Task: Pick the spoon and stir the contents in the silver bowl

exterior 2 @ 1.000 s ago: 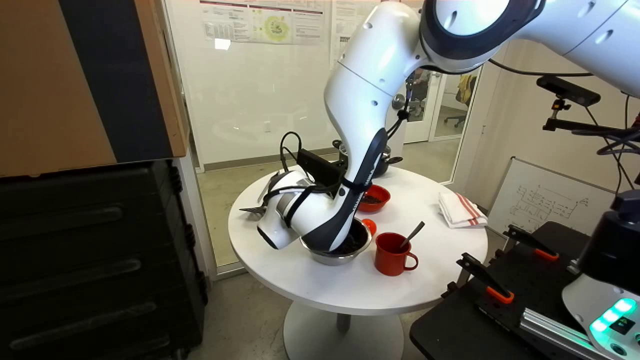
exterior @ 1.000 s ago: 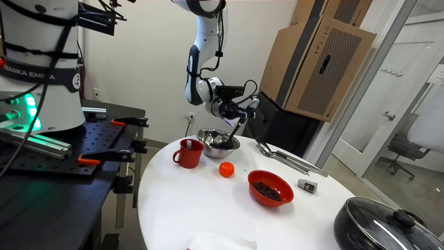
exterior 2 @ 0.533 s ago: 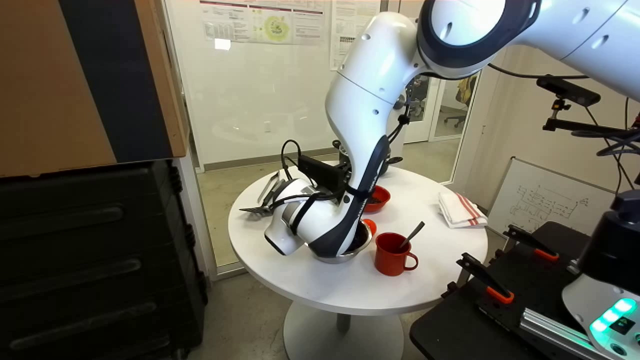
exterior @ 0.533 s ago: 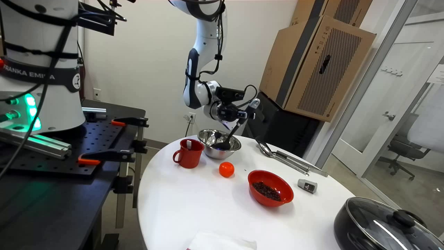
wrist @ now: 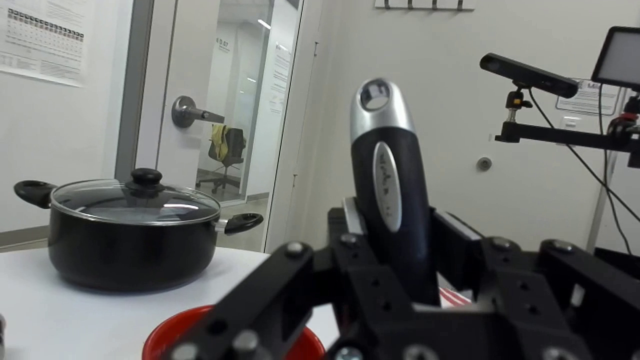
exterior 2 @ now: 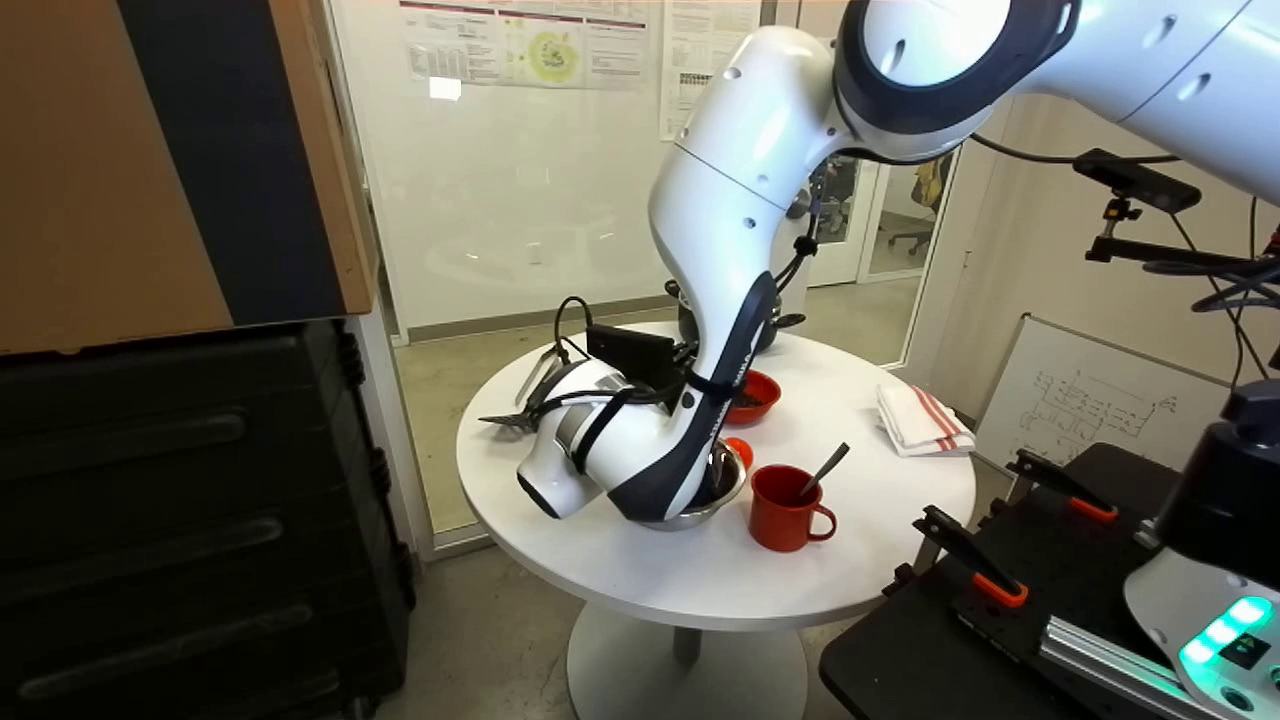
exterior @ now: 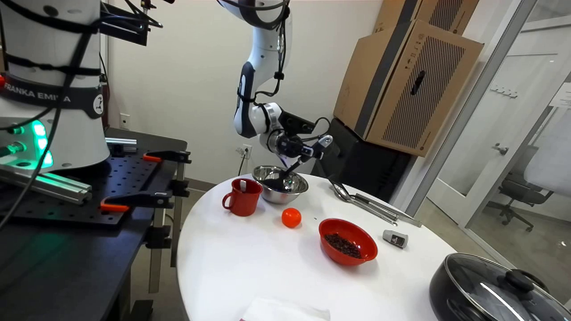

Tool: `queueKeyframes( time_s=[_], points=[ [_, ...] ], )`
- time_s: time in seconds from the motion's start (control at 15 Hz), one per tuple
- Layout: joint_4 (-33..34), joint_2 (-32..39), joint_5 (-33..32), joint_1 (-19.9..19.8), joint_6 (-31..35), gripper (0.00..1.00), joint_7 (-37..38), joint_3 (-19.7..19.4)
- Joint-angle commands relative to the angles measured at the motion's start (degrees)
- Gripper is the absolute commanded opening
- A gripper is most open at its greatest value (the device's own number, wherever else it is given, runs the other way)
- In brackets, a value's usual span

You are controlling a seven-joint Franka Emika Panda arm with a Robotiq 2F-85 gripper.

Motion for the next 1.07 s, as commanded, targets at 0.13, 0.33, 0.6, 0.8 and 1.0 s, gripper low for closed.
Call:
queueKeyframes(
  time_s=[0.13, 0.33, 0.6, 0.8, 1.0],
  points=[
    [2.68, 0.72, 0.95, -0.28, 0.44, 0.08, 10.66, 0.41],
    [3.19, 0.85, 0.97, -0.21, 0.56, 0.08, 14.86, 0.26],
    [2.47, 0.53, -0.64, 0.97, -1.24, 0.08, 16.66, -1.14],
    [1.8, -0.07, -1.15, 1.47, -3.6, 0.08, 15.45, -1.92],
    [0.79, -0.25, -1.81, 2.22, -6.44, 0.08, 13.49, -2.43]
  ],
)
